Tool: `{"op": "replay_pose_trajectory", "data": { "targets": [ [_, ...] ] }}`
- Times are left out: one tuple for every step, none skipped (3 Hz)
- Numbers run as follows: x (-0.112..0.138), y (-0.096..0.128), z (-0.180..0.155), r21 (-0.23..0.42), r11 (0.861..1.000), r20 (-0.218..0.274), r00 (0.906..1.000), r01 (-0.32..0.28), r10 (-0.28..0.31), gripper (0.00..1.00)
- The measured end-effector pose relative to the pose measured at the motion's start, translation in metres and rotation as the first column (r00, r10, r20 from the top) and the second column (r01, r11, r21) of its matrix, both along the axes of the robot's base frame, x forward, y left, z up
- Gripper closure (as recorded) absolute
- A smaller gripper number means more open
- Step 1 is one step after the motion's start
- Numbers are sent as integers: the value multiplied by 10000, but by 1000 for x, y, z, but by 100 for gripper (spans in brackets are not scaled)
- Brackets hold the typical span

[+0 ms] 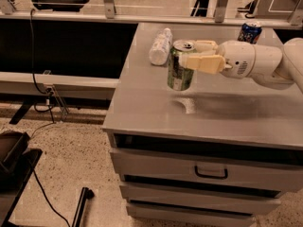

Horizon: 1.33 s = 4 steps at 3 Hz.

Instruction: Place green can upright

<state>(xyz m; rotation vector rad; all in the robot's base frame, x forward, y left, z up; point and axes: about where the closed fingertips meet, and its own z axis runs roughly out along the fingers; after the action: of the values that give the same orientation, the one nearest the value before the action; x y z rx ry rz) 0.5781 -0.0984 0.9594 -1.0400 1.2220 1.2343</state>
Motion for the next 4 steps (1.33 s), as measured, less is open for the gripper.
{"op": "replay_pose_trajectory", "data": {
  "targets": [
    [0, 2, -5, 2, 10000, -114, 9999, -10, 10, 100],
    [-4, 6, -17, 68, 9997, -343, 9991, -246, 248, 100],
    [-13, 11, -25, 317, 9983, -594, 9970, -486, 504, 100],
    [-24, 13, -26, 391, 9973, -695, 9955, -624, 650, 100]
  ]
}}
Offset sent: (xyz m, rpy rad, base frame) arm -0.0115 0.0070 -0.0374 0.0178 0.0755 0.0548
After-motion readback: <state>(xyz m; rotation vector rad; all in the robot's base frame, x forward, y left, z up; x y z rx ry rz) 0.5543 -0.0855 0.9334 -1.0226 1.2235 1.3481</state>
